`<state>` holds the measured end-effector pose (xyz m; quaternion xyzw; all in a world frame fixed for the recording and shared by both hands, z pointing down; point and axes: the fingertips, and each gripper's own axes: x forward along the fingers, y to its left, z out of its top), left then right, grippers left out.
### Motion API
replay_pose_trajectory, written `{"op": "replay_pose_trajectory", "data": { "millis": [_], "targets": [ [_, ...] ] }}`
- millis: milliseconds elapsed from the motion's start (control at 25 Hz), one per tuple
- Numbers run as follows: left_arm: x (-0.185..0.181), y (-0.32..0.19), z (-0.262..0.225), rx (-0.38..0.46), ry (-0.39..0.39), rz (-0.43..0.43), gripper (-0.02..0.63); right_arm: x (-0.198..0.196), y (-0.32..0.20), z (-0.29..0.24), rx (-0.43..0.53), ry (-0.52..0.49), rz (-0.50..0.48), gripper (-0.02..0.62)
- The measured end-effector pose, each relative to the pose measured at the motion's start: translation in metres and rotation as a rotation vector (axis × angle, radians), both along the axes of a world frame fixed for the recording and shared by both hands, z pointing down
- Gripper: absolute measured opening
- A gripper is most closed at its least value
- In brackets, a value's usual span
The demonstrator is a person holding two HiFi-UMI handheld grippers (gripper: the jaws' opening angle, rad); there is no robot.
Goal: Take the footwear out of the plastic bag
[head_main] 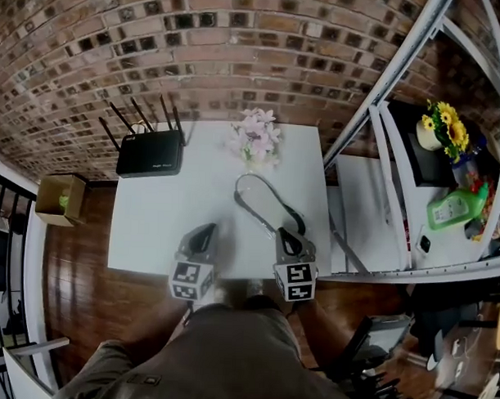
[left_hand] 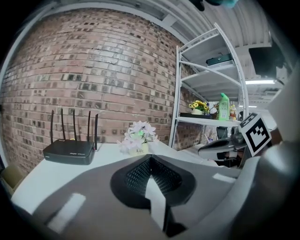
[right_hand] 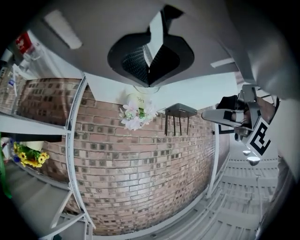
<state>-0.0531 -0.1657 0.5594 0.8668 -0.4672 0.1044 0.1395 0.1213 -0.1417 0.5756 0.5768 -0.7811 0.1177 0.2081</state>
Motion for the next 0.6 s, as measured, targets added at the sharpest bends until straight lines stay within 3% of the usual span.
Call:
{"op": "replay_pose_trajectory", "data": {
  "millis": [160, 600],
  "targets": [
    [0.006, -0.016, 0.002, 0.0, -0.015, -0.004, 0.002, 0.009, -0.021, 0.015, -0.048, 0.014, -0.037, 0.035],
    [0.006, -0.035, 0.019, -0.046, -0.064, -0.055, 0.002, 0.018, -0.075, 0.076, -0.271, 0.053, -0.272, 0.322]
  ]
}}
